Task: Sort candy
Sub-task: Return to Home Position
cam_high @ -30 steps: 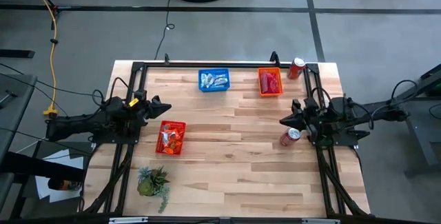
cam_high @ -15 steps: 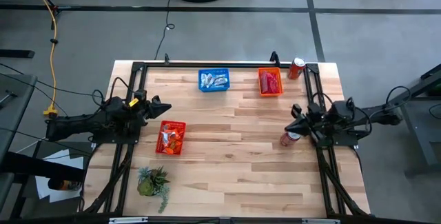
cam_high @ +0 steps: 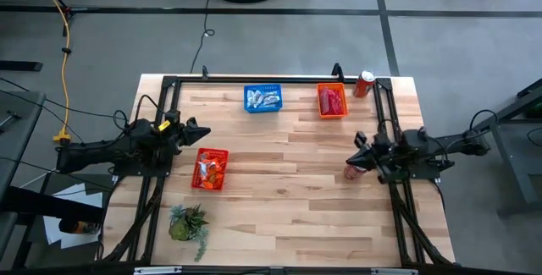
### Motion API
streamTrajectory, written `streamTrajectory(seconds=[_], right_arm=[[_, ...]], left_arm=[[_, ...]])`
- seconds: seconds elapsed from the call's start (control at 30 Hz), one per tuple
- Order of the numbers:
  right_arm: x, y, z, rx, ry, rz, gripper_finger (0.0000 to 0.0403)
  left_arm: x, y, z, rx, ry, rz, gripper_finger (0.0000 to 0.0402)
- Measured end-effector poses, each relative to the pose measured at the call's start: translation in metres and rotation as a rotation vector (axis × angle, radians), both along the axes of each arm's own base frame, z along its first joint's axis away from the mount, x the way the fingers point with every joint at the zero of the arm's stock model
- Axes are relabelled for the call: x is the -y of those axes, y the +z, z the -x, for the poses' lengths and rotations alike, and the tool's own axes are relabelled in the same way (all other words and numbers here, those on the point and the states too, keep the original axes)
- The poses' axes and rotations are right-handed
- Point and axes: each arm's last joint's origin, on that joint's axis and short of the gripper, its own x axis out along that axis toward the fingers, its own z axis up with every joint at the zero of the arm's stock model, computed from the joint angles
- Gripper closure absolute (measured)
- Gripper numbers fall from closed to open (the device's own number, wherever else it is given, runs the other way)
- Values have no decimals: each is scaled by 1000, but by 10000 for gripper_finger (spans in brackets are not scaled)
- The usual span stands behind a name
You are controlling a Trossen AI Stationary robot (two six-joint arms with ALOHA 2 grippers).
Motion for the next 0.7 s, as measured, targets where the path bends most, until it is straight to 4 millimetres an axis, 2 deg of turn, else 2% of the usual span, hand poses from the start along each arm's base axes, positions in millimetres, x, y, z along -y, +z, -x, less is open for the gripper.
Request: streamTrajectory(seconds=[0.13,0.7], right_arm=[[0,-14,-2,-155,-12,1,403],[0,-16,-3,-177,-21,11,403]], left_arm=[[0,0,0,0,0,0,402],[0,-1,0,-7,0,1,402]])
